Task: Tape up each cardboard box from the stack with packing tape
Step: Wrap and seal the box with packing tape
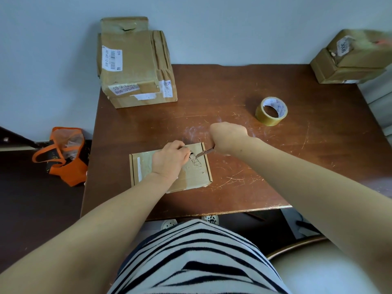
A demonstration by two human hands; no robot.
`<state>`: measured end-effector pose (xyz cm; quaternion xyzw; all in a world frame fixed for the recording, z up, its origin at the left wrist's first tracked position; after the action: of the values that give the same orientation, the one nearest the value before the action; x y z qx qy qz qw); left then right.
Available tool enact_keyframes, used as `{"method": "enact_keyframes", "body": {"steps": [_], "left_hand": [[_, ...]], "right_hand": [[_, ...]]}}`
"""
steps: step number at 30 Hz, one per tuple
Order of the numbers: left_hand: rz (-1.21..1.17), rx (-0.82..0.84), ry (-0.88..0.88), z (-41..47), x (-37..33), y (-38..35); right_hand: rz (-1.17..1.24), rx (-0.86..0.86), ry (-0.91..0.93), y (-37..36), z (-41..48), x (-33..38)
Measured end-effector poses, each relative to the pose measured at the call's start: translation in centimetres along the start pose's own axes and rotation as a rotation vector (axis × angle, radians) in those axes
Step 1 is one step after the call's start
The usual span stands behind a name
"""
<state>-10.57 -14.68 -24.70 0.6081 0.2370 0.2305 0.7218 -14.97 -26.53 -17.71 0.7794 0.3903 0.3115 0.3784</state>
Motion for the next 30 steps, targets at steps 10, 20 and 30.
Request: {"method": "enact_keyframes", "body": {"steps": [10,20,30], "left_hand": [[-0.040,-0.123,0.012,-0.2,0.2,0.0],[-0.114,-0.179,0.052,-0.5,0.8,-0.3],[-0.111,-0.123,0.054,-0.8,0.9,-0.1]], "right_hand": [[0.246,0.055,-0.004,-1.8,0.5,-2.5],[0.438,-0.062,0.033,-3.6,-1.0,-4.7],[0.610,-0.081,0.017,-5.5,-0.6,-5.2]]}}
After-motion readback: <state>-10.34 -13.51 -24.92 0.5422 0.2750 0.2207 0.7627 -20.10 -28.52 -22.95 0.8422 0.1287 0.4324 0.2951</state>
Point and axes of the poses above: each hand's wrist, its own z-axis towards the middle knuckle, its own y-axis out of the back of the hand, x = y × z, the point moved 7 cm from there along z, towards the middle knuckle, and after that the axes turned 12 degrees about z, right-handed, at the moved point
